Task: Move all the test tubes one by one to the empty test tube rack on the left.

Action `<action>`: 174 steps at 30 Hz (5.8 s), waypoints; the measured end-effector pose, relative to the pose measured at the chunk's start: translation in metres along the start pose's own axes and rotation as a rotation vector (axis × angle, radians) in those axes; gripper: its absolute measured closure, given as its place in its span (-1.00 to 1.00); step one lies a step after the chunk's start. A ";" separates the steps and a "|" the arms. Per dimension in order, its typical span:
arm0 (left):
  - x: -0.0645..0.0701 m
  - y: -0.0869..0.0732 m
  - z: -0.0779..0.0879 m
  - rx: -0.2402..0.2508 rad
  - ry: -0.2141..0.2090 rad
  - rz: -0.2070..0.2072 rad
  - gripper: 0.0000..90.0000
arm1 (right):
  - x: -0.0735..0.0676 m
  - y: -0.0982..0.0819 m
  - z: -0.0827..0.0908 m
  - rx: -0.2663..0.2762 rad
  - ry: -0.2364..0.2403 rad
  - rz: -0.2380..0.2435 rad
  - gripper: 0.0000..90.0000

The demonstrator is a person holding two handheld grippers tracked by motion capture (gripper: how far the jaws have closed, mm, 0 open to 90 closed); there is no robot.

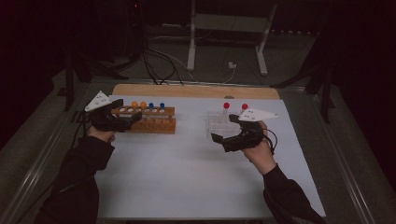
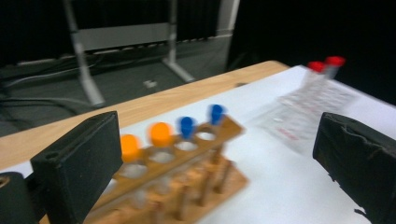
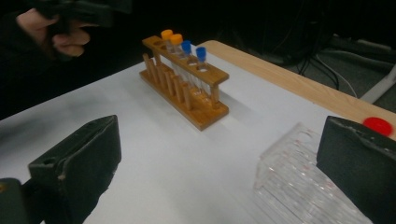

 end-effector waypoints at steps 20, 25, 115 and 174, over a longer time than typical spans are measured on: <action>0.070 -0.031 0.009 -0.003 -0.151 -0.064 -0.98 | 0.088 -0.014 0.011 -0.020 -0.266 -0.091 -0.86; 0.077 -0.039 0.009 -0.010 -0.174 -0.049 -0.98 | 0.107 -0.020 0.006 -0.034 -0.321 -0.103 -0.58; 0.118 -0.006 -0.003 -0.034 -0.323 -0.132 -0.97 | -0.018 -0.034 -0.030 -0.202 -0.049 0.161 0.69; 0.125 0.033 -0.045 -0.021 -0.332 -0.250 0.60 | -0.031 -0.039 -0.025 -0.121 0.027 0.111 -0.06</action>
Point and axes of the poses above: each handheld gripper's, and its own axes: z roughly backward along the jaws, y roughly out of its top, x roughly to its right, the point moved 3 cm from there along -z, roughly forward along the jaws, and after that the axes turned 10 degrees about -z, right-handed, at the moved point
